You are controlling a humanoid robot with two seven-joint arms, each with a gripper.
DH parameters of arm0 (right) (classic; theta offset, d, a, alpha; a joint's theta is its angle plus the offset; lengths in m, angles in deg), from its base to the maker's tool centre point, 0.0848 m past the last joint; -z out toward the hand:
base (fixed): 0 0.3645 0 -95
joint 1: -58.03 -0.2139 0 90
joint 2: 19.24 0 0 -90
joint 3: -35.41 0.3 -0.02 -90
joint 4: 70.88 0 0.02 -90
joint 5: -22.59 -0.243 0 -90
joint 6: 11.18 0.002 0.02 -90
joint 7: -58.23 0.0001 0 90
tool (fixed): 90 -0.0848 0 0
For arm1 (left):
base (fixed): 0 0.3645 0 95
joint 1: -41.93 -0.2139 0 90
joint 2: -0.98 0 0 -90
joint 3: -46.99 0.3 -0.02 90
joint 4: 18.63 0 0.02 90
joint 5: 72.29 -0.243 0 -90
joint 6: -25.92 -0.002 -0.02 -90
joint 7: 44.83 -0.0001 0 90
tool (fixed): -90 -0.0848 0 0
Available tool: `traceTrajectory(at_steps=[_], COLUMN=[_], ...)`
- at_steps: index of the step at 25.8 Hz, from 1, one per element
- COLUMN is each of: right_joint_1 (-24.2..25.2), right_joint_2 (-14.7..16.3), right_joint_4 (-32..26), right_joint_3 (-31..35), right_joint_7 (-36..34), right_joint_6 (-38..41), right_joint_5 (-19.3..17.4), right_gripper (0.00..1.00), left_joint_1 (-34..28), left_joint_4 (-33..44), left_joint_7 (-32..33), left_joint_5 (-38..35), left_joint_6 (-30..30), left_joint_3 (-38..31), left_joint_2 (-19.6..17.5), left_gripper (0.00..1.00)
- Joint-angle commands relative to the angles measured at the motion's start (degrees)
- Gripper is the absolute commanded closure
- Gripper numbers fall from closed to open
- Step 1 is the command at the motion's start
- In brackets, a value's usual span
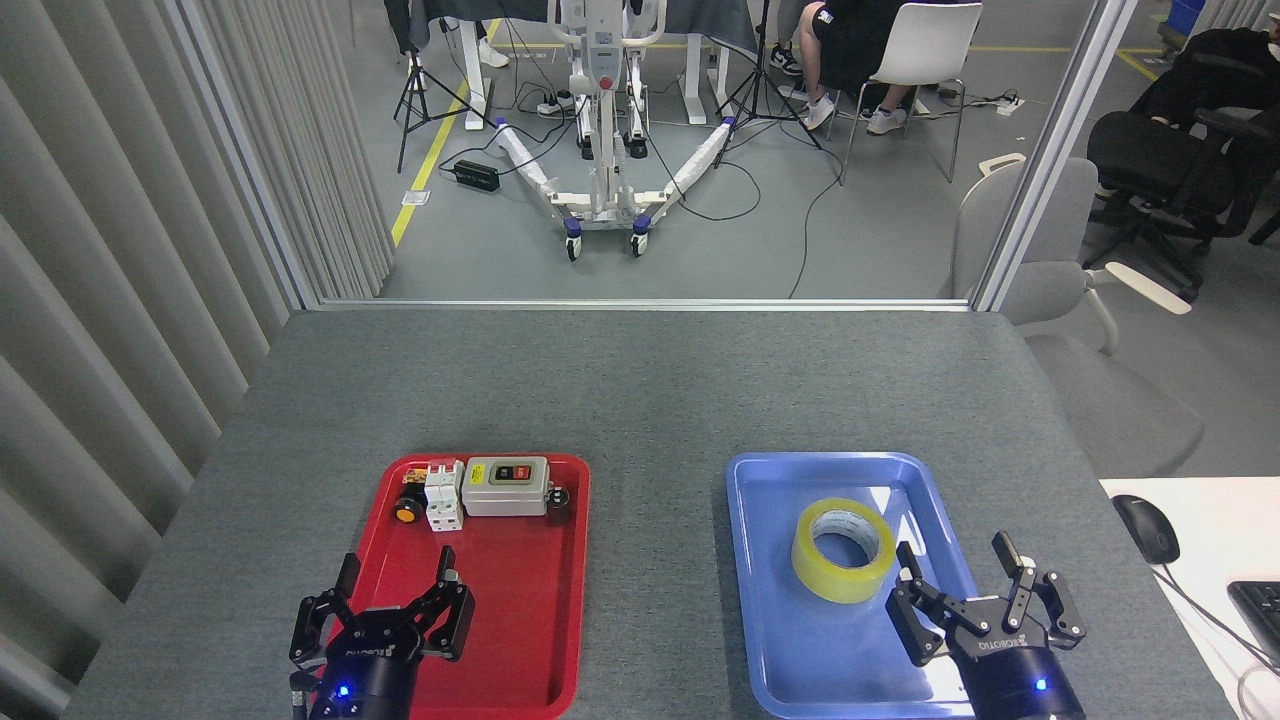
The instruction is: Place and move tape with both arms
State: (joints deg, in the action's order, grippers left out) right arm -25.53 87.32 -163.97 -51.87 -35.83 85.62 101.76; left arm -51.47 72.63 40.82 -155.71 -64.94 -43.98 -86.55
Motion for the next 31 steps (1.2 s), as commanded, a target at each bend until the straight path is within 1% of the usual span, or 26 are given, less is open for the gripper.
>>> traceTrajectory(at_steps=[1,5,9,16,31], right_joint_1=[1.56,0.33,0.86,2.7,3.14], right_joint_2=[-0.39,-0.39,-0.47,0.05,-0.3], right_joint_4=[-0.07,0.28,0.37,0.37,0.37], right_joint_3=[-0.26,-0.35,-0.09,-0.35,-0.35], right_joint_7=[-1.48,-1.56,-2.8,-3.41,-3.32], right_joint_6=[-2.13,-2.31,-2.84,-2.4,-2.31], right_joint_5=[0.37,0.46,-0.6,-0.6,-0.68], right_gripper=[0.01,0.0,0.0,0.0,0.0], left_joint_1=[-0.2,-0.73,-1.08,-1.0,-0.38], left_joint_4=[-0.29,-0.29,-0.29,-1.17,-0.02], left_joint_7=[-0.05,0.04,0.04,-0.05,-0.05], left_joint_5=[0.01,0.1,0.54,1.42,1.33], left_joint_6=[-0.11,-0.11,-0.2,-0.11,-0.02], left_joint_3=[-0.17,-1.05,-2.37,-2.98,-3.07], left_joint_2=[-0.01,0.34,0.25,0.16,0.08], left_gripper=[0.0,0.0,0.0,0.0,0.0])
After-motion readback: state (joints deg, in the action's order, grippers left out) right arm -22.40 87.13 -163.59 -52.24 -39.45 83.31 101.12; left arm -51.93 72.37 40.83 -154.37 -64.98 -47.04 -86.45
